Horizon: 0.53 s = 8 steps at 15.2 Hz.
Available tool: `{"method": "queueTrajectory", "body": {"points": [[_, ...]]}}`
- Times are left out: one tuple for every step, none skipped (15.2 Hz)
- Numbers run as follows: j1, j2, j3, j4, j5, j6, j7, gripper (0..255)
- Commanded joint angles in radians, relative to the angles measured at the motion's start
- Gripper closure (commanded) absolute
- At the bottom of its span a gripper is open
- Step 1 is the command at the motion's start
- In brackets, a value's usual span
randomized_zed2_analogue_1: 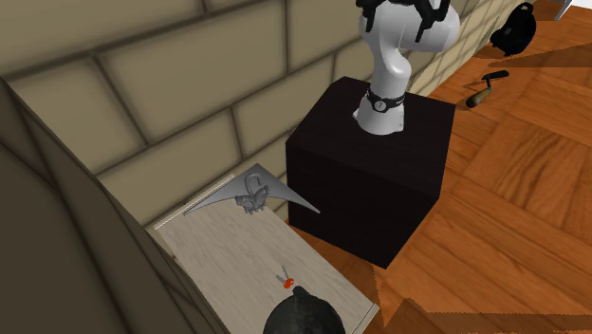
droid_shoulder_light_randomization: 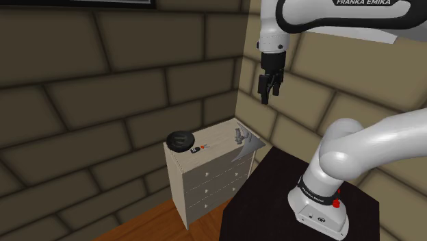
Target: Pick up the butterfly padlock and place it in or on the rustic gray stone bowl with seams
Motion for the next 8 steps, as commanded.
{"method": "queueTrajectory", "body": {"points": [[0.0,0.0,0.0,0.0,0.0,0.0,0.0,0],[-0.005,0.004,-0.012,-0.025,-0.009,0.035,-0.011,0],[-0.01,0.011,-0.023,-0.05,-0.018,0.071,-0.021,0],[-0.015,0.018,-0.035,-0.073,-0.027,0.107,-0.032,0],[-0.021,0.028,-0.047,-0.095,-0.035,0.143,-0.042,0],[-0.026,0.039,-0.059,-0.115,-0.044,0.181,-0.052,0],[-0.032,0.053,-0.072,-0.134,-0.052,0.218,-0.062,0],[-0.038,0.068,-0.085,-0.152,-0.061,0.257,-0.072,0]]}}
